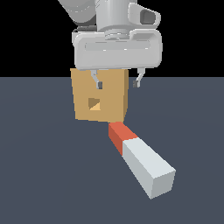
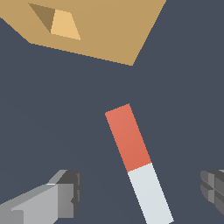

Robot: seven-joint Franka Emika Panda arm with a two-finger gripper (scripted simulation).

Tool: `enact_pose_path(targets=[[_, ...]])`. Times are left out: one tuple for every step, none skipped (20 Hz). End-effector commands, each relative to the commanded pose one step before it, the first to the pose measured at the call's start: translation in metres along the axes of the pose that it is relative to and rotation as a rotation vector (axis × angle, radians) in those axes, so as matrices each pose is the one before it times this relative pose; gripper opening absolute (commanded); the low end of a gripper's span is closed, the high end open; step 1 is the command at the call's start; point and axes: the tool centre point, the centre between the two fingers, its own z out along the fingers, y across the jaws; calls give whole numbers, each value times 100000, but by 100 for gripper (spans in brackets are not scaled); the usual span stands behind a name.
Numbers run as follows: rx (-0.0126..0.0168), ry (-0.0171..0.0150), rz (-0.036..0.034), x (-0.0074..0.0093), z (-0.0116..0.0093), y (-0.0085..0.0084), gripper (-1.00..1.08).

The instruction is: Insert the peg into the horizontal hole in a box.

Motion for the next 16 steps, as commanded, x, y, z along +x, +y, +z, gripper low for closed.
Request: enact_pose_path(targets=[[0, 0, 0, -1, 1, 1, 100], [0, 0, 0, -42, 10, 3, 100], [15, 0, -182, -10, 40, 9, 100], [22, 2, -228, -64, 64, 15, 100], [30, 3, -307, -98, 89, 21, 100], [40, 4, -412, -115, 116, 28, 100], [48, 4, -496, -147, 141, 34, 100], [57, 5, -587, -174, 167, 41, 100], [67, 6, -684, -198, 194, 47, 100], [76, 6, -774, -228, 220, 54, 100], [85, 7, -872, -254, 247, 61, 100], [94, 8, -965, -284, 274, 68, 100], [104, 9, -1065, -311, 302, 76, 100], [114, 10, -1164, -340, 331, 84, 100], [124, 10, -1267, -369, 360, 93, 100], [134, 11, -1371, -400, 390, 101, 100]])
